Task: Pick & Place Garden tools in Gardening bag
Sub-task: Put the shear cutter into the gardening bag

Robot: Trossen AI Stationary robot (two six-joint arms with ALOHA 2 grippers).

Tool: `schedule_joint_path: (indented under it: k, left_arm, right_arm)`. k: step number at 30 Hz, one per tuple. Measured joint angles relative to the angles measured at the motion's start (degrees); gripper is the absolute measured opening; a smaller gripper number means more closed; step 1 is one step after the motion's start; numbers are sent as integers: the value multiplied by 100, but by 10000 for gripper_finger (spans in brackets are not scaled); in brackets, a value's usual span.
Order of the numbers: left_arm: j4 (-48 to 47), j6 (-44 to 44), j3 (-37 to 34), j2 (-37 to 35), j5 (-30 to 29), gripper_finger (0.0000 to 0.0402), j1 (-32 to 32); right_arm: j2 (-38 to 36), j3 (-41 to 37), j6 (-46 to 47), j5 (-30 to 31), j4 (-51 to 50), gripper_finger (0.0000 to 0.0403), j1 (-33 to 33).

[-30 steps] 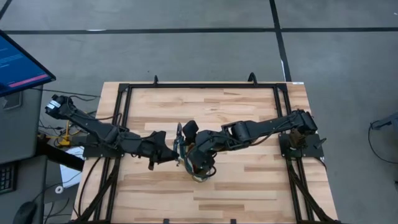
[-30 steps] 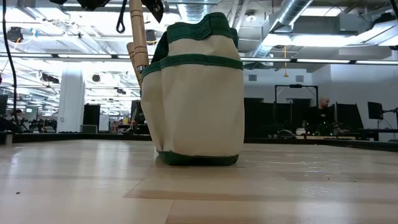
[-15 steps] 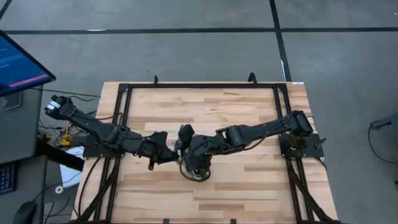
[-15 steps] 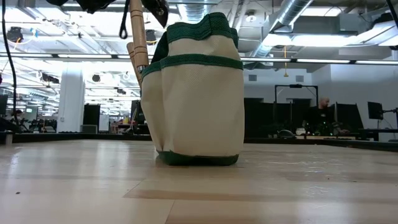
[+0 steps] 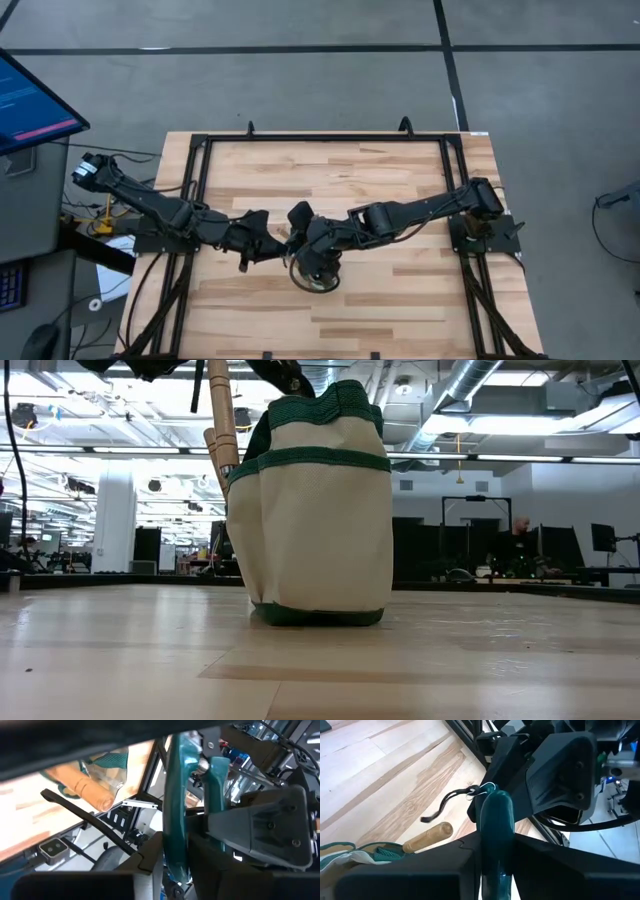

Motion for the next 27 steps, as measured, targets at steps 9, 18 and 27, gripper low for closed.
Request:
schedule_joint_path:
  k: [9, 18, 27]
  left_arm:
    - [50, 445, 4, -75, -291, 148, 0]
    - [220, 808, 29, -435, -631, 202, 3]
    - [835, 2672, 29, -1042, -1383, 196, 45]
  right_arm:
    - [0, -4, 133, -11, -17, 64, -13]
    - [-432, -26, 235, -42, -654, 64, -60]
    - [-1650, -15, 1377, -134, -725, 64, -178]
